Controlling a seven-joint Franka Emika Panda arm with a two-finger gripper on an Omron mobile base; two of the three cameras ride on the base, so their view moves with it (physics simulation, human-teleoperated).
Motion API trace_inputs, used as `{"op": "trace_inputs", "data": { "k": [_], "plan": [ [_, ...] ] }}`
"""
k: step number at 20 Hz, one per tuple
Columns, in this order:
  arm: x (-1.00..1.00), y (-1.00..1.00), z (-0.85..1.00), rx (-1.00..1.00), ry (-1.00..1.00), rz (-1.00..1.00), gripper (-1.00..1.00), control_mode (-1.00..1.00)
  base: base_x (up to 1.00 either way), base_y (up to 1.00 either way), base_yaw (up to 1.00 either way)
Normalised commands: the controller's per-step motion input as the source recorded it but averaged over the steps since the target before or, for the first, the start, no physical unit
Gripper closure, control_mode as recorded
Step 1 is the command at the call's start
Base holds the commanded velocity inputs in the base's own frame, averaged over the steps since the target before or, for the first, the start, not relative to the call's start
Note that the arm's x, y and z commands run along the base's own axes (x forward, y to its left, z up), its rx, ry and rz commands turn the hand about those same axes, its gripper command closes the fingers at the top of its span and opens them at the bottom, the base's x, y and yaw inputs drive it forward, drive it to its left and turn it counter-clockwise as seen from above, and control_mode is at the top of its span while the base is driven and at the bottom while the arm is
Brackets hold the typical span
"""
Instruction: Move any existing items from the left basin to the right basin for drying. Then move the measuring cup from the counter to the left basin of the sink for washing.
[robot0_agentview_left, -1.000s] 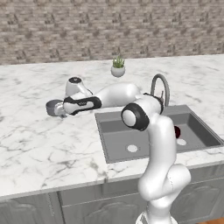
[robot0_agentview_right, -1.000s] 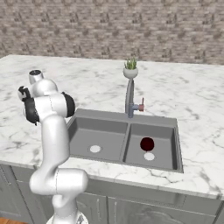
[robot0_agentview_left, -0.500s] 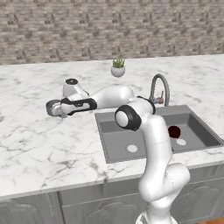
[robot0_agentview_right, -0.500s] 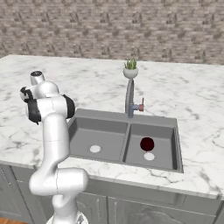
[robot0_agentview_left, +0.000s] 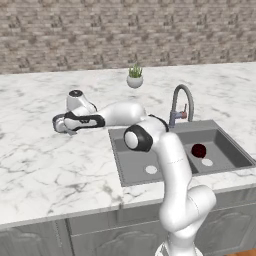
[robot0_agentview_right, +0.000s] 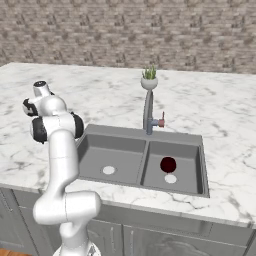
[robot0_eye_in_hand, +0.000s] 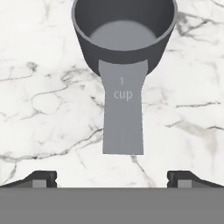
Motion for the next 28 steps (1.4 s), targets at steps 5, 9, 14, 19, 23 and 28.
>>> {"op": "trace_inputs", "data": {
  "k": [5,9,14,19,23,28],
  "plan": [
    [0.01,0.00,-0.26,0.00,0.00,0.00,-1.00,-1.00,0.00,0.00,0.00],
    [0.00,0.00,-0.34,0.00,0.00,0.00,-1.00,-1.00,0.00,0.00,0.00],
    [0.04,0.00,-0.19,0.00,0.00,0.00,-1.00,-1.00,0.00,0.00,0.00],
    [0.20,0.00,-0.08,0.00,0.00,0.00,-1.00,-1.00,0.00,0.00,0.00],
    [0.28,0.00,-0.07,0.00,0.00,0.00,-1.00,-1.00,0.00,0.00,0.00],
    [0.30,0.03,-0.03,0.00,0.00,0.00,-1.00,-1.00,0.00,0.00,0.00]
  ]
}}
